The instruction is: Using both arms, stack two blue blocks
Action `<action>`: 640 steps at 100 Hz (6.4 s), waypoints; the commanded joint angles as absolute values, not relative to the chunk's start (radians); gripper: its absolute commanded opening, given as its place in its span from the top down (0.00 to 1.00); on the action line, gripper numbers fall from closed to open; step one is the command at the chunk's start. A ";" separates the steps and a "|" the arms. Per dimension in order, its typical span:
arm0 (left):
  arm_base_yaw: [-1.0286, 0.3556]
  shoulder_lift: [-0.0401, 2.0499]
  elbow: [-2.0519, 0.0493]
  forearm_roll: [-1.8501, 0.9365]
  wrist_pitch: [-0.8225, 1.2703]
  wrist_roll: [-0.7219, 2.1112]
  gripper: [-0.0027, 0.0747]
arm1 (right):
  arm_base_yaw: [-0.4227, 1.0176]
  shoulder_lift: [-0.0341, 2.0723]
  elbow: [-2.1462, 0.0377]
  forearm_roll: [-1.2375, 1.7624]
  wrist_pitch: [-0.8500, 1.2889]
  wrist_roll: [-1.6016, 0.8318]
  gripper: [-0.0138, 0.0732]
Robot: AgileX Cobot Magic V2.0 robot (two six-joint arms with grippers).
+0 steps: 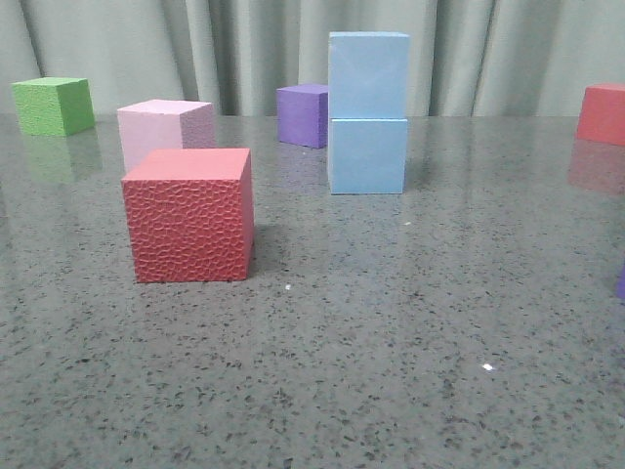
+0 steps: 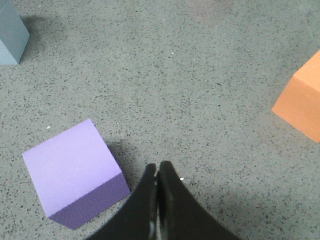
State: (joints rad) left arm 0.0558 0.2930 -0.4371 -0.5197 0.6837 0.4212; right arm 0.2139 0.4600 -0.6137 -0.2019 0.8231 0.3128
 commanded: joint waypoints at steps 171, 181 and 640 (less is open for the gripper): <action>-0.095 0.012 0.005 0.021 -0.020 -0.064 0.99 | 0.209 0.462 -0.637 -0.218 0.760 0.308 0.98; -0.095 0.012 0.026 0.021 -0.070 -0.064 0.99 | 0.209 0.462 -0.637 -0.218 0.760 0.308 0.98; -0.093 -0.035 0.042 0.034 -0.080 -0.064 0.99 | 0.043 -0.036 0.010 0.010 -0.059 0.106 0.98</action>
State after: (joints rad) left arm -0.0889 -0.0029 0.0000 0.0315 0.0000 -0.0556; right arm 0.0488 -0.0096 0.0276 0.0218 0.0290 0.1156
